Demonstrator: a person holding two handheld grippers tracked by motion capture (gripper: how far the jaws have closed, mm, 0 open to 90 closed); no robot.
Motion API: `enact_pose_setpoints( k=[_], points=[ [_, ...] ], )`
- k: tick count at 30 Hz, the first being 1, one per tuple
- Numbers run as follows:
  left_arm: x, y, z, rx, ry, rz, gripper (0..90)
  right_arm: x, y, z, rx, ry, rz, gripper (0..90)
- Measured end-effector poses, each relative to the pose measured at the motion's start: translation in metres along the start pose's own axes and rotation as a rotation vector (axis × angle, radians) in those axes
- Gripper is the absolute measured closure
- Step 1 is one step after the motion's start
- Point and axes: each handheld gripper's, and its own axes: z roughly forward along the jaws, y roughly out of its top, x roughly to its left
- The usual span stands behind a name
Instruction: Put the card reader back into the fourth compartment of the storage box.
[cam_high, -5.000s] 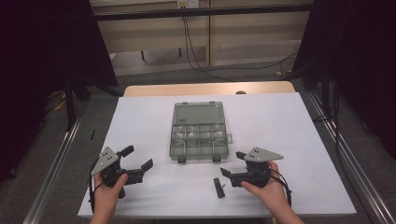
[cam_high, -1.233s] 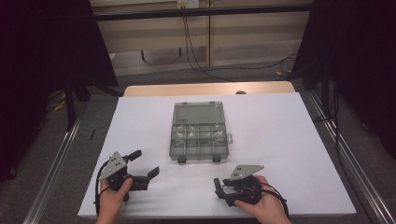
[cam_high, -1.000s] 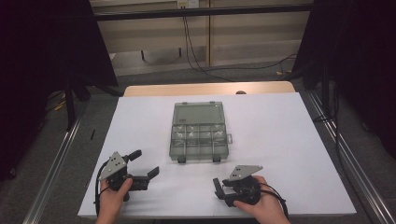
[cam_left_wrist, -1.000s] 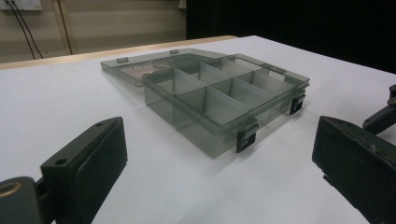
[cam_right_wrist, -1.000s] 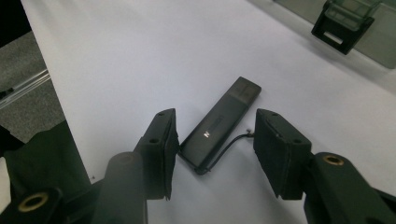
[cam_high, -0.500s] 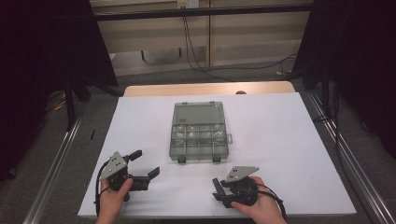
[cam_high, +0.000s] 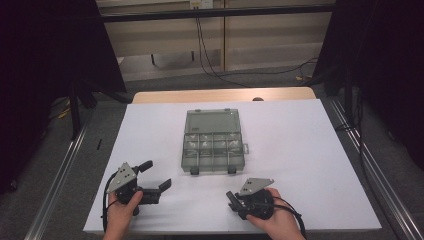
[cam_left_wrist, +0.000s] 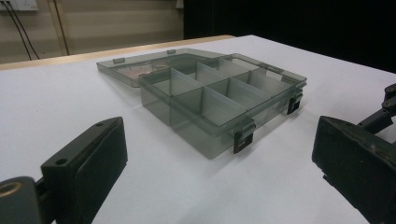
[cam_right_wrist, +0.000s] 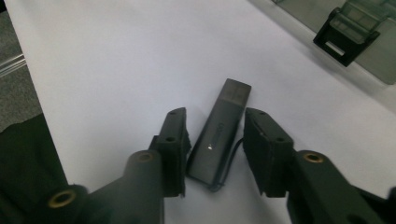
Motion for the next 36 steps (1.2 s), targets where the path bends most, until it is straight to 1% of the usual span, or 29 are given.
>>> enact_pose_setpoints(
  k=[3,4,9,11,17,19,23,28,30,31,32,33,36],
  points=[
    [0.000,0.000,0.000,-0.001,0.001,-0.001,3.5,-0.003,0.001,0.000,0.005,0.003,0.000,67.9],
    [0.000,0.000,0.000,0.002,0.001,0.005,3.5,-0.003,0.001,0.000,0.008,0.005,-0.008,68.6],
    [0.000,0.000,0.001,0.004,-0.001,0.005,3.5,-0.002,0.006,0.003,0.018,-0.001,-0.044,72.6],
    [0.000,0.000,0.001,0.000,0.001,-0.003,3.5,-0.002,0.007,0.003,0.023,-0.004,-0.048,73.0],
    [-0.001,0.000,0.000,-0.004,-0.001,0.000,3.5,-0.001,0.007,0.003,0.024,-0.014,-0.028,72.9],
    [0.000,0.001,-0.001,-0.001,0.000,0.011,3.5,-0.001,0.007,0.004,0.028,-0.012,-0.015,73.3],
    [-0.001,0.002,0.000,-0.010,0.002,0.007,3.5,0.000,0.007,0.004,0.026,-0.018,-0.023,74.0],
    [-0.002,0.001,0.001,-0.005,-0.004,0.011,3.5,0.000,0.009,0.004,0.040,-0.021,-0.019,74.2],
    [-0.002,0.001,0.001,-0.004,-0.001,0.015,3.5,0.000,0.011,0.004,0.055,-0.021,-0.020,74.2],
    [-0.002,0.001,0.002,-0.005,-0.001,0.011,3.5,0.000,0.012,0.004,0.063,-0.019,-0.021,74.2],
    [-0.002,0.001,0.002,-0.002,0.000,0.017,3.5,0.000,0.013,0.004,0.067,-0.017,-0.019,74.2],
    [-0.002,0.001,0.002,-0.002,0.000,0.014,3.5,-0.001,0.013,0.005,0.065,-0.013,-0.018,74.2],
    [-0.002,0.001,0.002,0.001,-0.001,0.013,3.5,-0.005,0.012,0.004,0.057,0.010,0.007,74.2]
  ],
)
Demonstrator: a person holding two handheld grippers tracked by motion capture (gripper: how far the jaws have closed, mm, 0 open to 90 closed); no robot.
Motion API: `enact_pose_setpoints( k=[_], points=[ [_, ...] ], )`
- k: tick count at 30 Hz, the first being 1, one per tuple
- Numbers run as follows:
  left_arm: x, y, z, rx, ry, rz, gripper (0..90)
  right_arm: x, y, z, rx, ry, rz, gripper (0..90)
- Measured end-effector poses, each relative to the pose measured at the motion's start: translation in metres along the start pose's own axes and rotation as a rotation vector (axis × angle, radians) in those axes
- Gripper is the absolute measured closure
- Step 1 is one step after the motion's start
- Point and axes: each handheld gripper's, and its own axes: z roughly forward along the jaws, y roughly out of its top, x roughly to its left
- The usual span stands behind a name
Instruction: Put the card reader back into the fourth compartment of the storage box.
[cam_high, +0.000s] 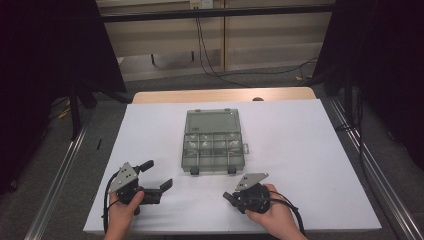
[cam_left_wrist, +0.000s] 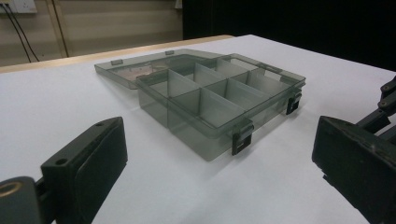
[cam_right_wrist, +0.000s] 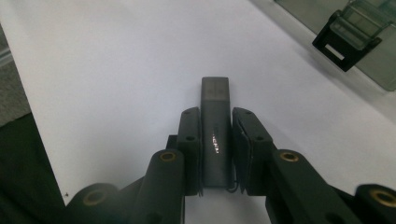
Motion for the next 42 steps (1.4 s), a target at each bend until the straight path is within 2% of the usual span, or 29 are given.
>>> enact_pose_setpoints(
  k=[10,24,42],
  points=[
    [0.002,0.000,-0.003,-0.006,0.007,-0.007,3.5,-0.007,0.003,0.000,-0.009,0.030,0.019,74.2],
    [0.000,0.000,-0.004,-0.014,0.007,-0.013,3.4,-0.014,0.006,-0.010,-0.038,0.055,0.044,74.2],
    [0.000,0.001,-0.005,-0.021,0.007,-0.008,3.5,-0.017,0.020,-0.018,-0.044,0.067,0.031,74.2]
  ],
)
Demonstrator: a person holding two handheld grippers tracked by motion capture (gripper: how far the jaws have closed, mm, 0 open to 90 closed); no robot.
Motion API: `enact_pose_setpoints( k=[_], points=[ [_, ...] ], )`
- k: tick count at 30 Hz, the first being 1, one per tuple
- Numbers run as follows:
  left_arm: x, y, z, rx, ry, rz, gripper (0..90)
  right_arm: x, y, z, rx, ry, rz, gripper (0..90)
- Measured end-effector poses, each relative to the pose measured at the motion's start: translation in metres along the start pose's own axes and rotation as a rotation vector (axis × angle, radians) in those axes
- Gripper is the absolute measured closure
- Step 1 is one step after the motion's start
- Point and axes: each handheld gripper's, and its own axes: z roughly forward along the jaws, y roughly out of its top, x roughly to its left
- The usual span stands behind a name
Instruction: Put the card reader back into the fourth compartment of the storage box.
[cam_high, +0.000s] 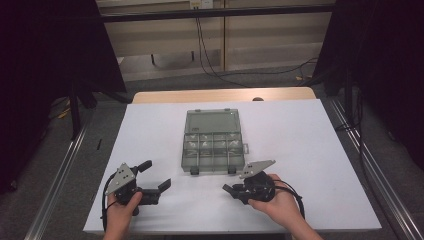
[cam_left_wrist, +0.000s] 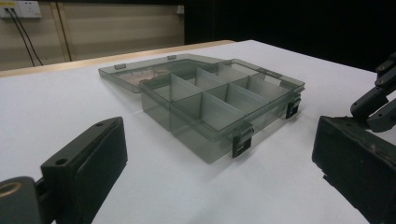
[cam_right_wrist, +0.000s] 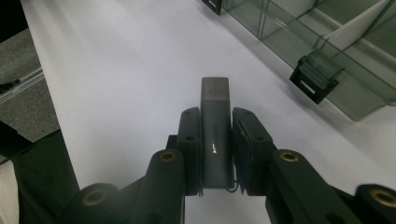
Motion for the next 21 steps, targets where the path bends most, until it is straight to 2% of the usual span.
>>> enact_pose_setpoints(
  k=[12,21],
  points=[
    [0.001,0.000,0.000,0.004,-0.001,0.003,3.4,-0.005,0.008,-0.002,0.017,0.013,0.008,74.2],
    [0.001,0.000,0.000,0.002,-0.001,0.001,3.5,-0.015,0.017,-0.009,-0.001,0.025,0.034,74.2]
  ],
)
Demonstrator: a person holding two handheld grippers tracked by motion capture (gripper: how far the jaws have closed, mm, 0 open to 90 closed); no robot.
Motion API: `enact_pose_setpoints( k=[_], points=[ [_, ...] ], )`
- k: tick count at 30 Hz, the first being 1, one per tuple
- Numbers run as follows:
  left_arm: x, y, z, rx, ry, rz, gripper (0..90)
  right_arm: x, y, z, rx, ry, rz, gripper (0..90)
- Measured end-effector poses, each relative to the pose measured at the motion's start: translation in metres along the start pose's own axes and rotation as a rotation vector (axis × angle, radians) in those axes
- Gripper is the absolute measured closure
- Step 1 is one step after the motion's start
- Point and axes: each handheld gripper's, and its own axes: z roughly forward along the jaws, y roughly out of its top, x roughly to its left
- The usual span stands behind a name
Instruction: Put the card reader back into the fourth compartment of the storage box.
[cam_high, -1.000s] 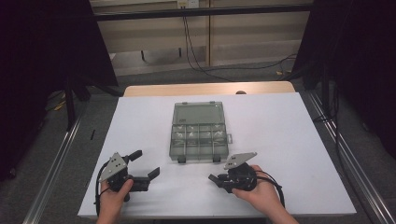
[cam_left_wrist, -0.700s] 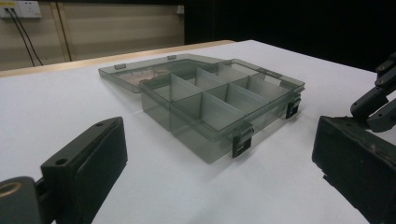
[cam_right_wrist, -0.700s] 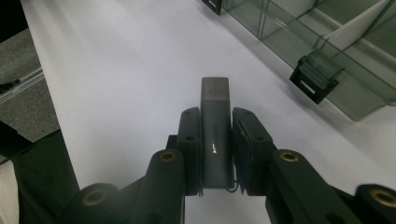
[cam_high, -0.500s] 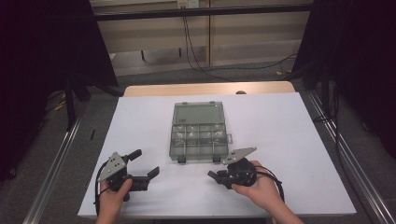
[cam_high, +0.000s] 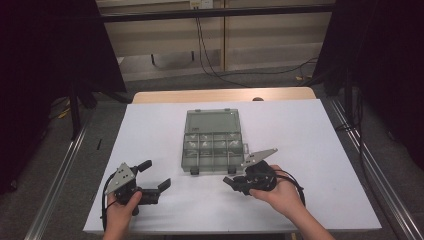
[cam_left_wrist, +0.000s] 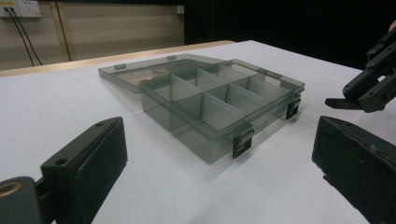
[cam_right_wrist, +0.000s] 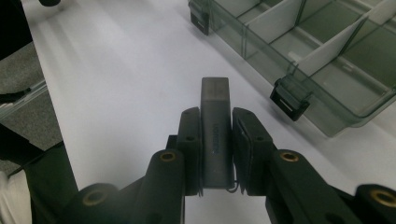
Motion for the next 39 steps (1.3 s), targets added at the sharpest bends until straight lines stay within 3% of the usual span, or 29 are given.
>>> enact_pose_setpoints(
  k=[13,28,39],
  points=[
    [0.001,0.000,-0.002,-0.009,0.002,-0.002,3.4,-0.003,0.012,-0.004,-0.004,0.003,-0.002,74.2],
    [0.003,-0.002,-0.004,-0.030,-0.006,-0.039,2.7,-0.005,0.027,-0.006,-0.007,-0.001,-0.010,74.2],
    [0.002,-0.001,-0.005,-0.049,-0.019,-0.034,2.6,-0.011,0.033,-0.008,-0.016,-0.012,0.001,74.1]
  ],
)
